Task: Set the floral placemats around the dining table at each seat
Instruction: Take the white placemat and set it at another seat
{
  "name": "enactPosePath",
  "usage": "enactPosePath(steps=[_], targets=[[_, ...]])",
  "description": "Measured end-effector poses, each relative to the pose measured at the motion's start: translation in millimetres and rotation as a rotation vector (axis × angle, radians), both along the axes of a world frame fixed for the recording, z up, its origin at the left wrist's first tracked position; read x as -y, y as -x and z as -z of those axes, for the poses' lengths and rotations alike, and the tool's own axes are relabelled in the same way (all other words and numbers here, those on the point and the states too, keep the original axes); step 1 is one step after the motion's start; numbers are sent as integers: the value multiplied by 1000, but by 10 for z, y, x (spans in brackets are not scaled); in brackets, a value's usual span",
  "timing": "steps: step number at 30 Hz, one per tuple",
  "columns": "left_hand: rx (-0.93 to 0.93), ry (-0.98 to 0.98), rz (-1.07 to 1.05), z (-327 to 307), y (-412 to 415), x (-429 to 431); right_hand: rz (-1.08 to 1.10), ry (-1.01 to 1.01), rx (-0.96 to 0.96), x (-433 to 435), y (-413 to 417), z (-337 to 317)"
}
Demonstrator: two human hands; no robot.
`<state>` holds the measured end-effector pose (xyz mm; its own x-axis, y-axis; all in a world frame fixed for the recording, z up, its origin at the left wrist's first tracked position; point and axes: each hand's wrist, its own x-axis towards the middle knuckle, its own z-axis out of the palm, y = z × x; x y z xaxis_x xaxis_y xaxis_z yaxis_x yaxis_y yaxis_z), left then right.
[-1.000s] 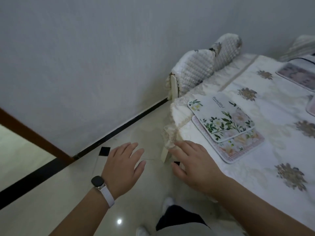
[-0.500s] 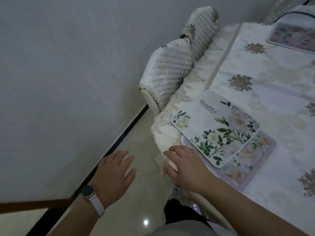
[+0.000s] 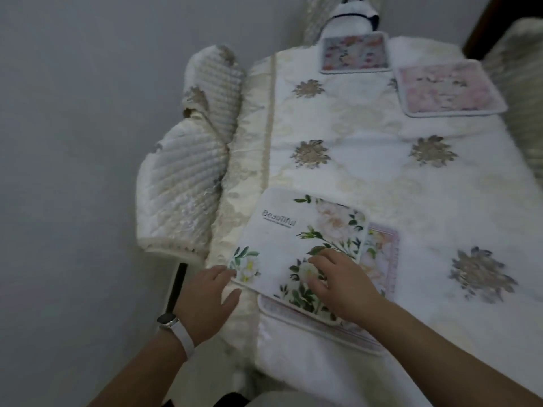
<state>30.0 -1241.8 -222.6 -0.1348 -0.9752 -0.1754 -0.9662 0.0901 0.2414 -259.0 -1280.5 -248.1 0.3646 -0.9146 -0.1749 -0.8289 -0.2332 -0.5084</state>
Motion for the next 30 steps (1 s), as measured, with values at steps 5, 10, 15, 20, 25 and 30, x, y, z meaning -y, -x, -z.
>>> enactPosePath(steps=[5, 10, 15, 20, 25, 30], targets=[[-184, -243, -133, 266, 14, 509, 356, -283, 106, -156, 257, 199], [-255, -354, -184, 468, -23, 898, 711, -365, 203, -229, 246, 308], [-425, -457, -302, 539, -106, 1226, 1195, -397, 523, -187, 62, 301], [-563, -524, -315, 651, -148, 1536, 1410, -381, 683, 9, -151, 285], [-672, -557, -383, 706, -123, 1714, 1532, -431, 679, 112, -300, 265], [-651, -580, -347, 676, -221, 1771, 1515, -480, 614, 180, -515, 188]])
